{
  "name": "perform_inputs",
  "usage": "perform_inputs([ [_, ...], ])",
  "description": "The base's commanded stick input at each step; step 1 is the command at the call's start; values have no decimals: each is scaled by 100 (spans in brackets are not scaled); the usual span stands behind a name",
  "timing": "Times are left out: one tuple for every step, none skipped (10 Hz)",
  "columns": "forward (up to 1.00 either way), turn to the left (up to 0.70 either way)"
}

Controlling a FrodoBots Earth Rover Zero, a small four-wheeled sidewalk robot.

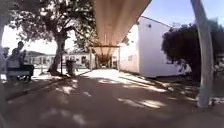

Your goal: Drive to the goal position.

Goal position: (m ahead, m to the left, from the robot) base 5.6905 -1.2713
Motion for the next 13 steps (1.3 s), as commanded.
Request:
perform_inputs([
  [70, 0],
  [70, 0],
  [70, 0],
  [70, 0],
  [70, 0],
  [70, 0],
  [70, 0],
  [70, 0],
  [70, 0],
  [70, 0],
  [70, 0],
  [70, 0],
  [70, 0],
])
